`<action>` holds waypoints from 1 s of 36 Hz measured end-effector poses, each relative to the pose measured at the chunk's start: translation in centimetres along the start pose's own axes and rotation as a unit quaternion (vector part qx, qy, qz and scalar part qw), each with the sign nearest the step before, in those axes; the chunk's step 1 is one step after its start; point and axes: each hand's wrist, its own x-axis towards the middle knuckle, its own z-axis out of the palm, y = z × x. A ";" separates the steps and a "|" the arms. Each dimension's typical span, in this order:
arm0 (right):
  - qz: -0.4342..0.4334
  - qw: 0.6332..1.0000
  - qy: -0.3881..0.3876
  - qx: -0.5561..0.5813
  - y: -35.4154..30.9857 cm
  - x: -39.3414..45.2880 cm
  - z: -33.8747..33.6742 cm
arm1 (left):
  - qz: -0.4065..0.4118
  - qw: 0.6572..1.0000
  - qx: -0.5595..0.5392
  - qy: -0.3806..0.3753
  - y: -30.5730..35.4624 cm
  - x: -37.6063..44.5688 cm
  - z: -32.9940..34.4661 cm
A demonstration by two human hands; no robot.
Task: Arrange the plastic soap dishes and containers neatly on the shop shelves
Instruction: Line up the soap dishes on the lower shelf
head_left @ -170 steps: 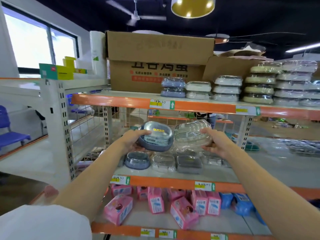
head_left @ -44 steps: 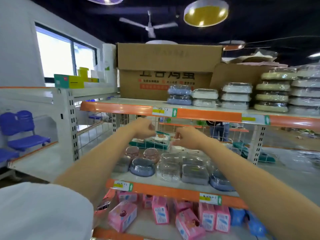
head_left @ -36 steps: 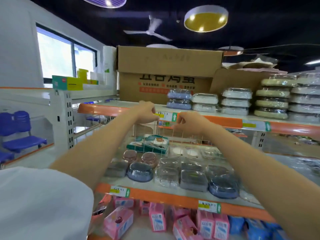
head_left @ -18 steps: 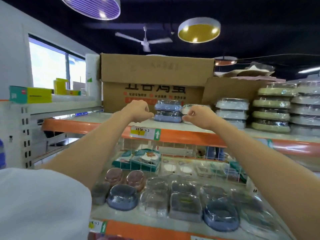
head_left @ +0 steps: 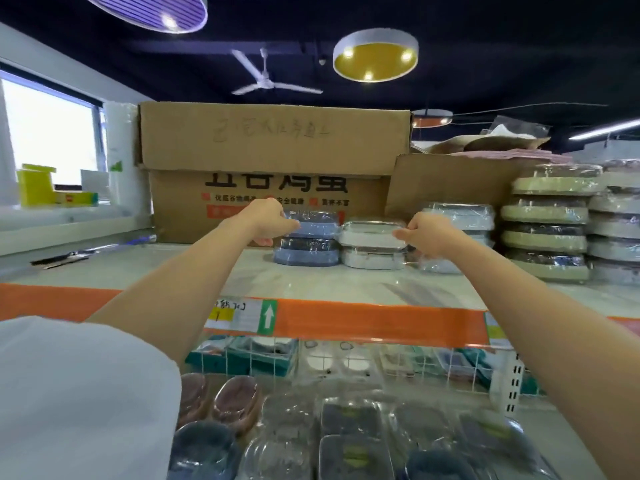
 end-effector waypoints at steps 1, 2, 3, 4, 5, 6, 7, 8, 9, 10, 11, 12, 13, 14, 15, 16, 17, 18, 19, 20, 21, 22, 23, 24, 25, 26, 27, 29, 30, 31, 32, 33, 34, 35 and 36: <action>0.006 1.000 -0.002 -0.001 0.1 0.4 0.0 | -0.005 1.000 -0.001 -0.002 0.0 0.7 0.0; 0.010 1.000 -0.004 -0.003 0.1 0.8 0.0 | -0.008 1.000 -0.001 -0.002 0.0 1.3 0.1; 0.012 1.000 -0.006 -0.006 0.2 1.2 0.1 | -0.011 1.000 -0.001 0.001 -0.1 1.9 0.0; 0.014 1.000 -0.006 -0.008 0.2 1.6 0.1 | -0.015 1.000 -0.002 0.005 -0.1 2.5 0.0; 0.017 1.000 -0.004 -0.011 0.1 1.9 0.2 | -0.020 1.000 -0.003 0.009 -0.2 3.0 0.0; 0.021 1.000 -0.002 -0.016 0.0 2.2 0.2 | -0.024 1.000 -0.003 0.011 -0.3 3.5 0.0; 0.026 0.999 0.000 -0.022 -0.2 2.5 0.3 | -0.029 1.000 -0.003 0.011 -0.4 3.9 0.1; 0.032 0.999 0.001 -0.026 -0.4 2.7 0.4 | -0.034 0.999 -0.004 0.008 -0.5 4.3 0.1; 0.039 0.999 -0.001 -0.032 -0.6 3.0 0.4 | -0.040 0.999 -0.007 0.003 -0.5 4.6 0.2; 0.047 0.998 -0.005 -0.034 -0.9 3.2 0.5 | -0.046 0.999 -0.010 -0.003 -0.6 4.9 0.3; 0.055 0.998 -0.010 -0.034 -1.0 3.4 0.6 | -0.056 0.998 -0.012 -0.010 -0.6 5.1 0.3; 0.062 0.998 -0.013 -0.030 -1.2 3.8 0.7 | -0.065 0.998 -0.016 -0.015 -0.7 5.2 0.4; 0.071 0.997 -0.011 -0.023 -1.3 4.1 0.8 | -0.073 0.997 -0.018 -0.018 -0.7 5.3 0.4; 0.083 0.996 -0.009 -0.017 -1.4 4.5 0.9 | -0.079 0.997 -0.015 -0.018 -0.7 5.5 0.5; 0.096 0.995 -0.010 -0.010 -1.5 4.7 1.0 | -0.083 0.996 -0.010 -0.018 -0.7 5.6 0.7; 0.109 0.994 -0.015 -0.004 -1.5 4.9 1.1 | -0.088 0.996 -0.009 -0.018 -0.7 5.7 0.9; 0.120 0.993 -0.023 0.002 -1.5 5.1 1.3 | -0.094 0.995 -0.016 -0.019 -0.8 5.9 1.3; 0.128 0.991 -0.032 0.012 -1.4 5.2 1.4 | -0.102 0.994 -0.029 -0.020 -1.0 6.0 1.5; 0.134 0.990 -0.040 0.025 -1.4 5.2 1.6 | -0.111 0.993 -0.044 -0.023 -1.2 6.2 1.8; 0.139 0.988 -0.046 0.041 -1.4 5.3 1.8 | -0.119 0.991 -0.059 -0.026 -1.3 6.2 2.0; 0.145 0.987 -0.049 0.055 -1.3 5.3 2.0 | -0.125 0.989 -0.076 -0.029 -1.5 6.4 2.1; 0.151 0.985 -0.051 0.066 -1.4 5.3 2.2 | -0.130 0.986 -0.095 -0.032 -1.5 6.5 2.1; 0.158 0.983 -0.053 0.072 -1.4 5.3 2.2 | -0.135 0.984 -0.115 -0.034 -1.5 6.5 2.2; 0.162 0.982 -0.057 0.076 -1.4 5.3 2.3 | -0.140 0.981 -0.133 -0.035 -1.5 6.6 2.2; 0.165 0.981 -0.061 0.079 -1.5 5.2 2.4 | -0.143 0.978 -0.146 -0.035 -1.5 6.6 2.3; 0.166 0.981 -0.064 0.079 -1.6 5.2 2.4 | -0.148 0.976 -0.157 -0.038 -1.6 6.7 2.4; 0.167 0.981 -0.064 0.077 -1.8 5.1 2.5 | -0.153 0.973 -0.166 -0.041 -1.7 6.8 2.6; 0.169 0.981 -0.064 0.075 -2.0 4.9 2.7 | -0.161 0.968 -0.187 -0.047 -1.9 6.9 2.9; 0.170 0.980 -0.063 0.077 -2.1 4.9 2.8 | -0.162 0.966 -0.198 -0.048 -2.0 6.8 3.0; 0.171 0.980 -0.059 0.078 -2.2 4.9 2.8 | -0.163 0.963 -0.210 -0.050 -2.0 6.9 3.1; 0.169 0.981 -0.056 0.079 -2.2 5.0 2.9 | -0.164 0.959 -0.223 -0.052 -2.0 6.9 3.1; 0.171 0.980 -0.053 0.086 -2.3 5.1 2.9 | -0.165 0.955 -0.240 -0.054 -2.0 6.9 3.1; 0.178 0.978 -0.051 0.102 -2.2 5.3 2.9 | -0.166 0.950 -0.259 -0.053 -2.0 7.0 3.0; 0.187 0.974 -0.049 0.122 -2.1 5.3 2.8 | -0.167 0.944 -0.280 -0.053 -1.9 7.0 3.0; 0.196 0.969 -0.049 0.140 -2.1 5.4 2.7 | -0.168 0.937 -0.301 -0.054 -1.9 7.0 3.0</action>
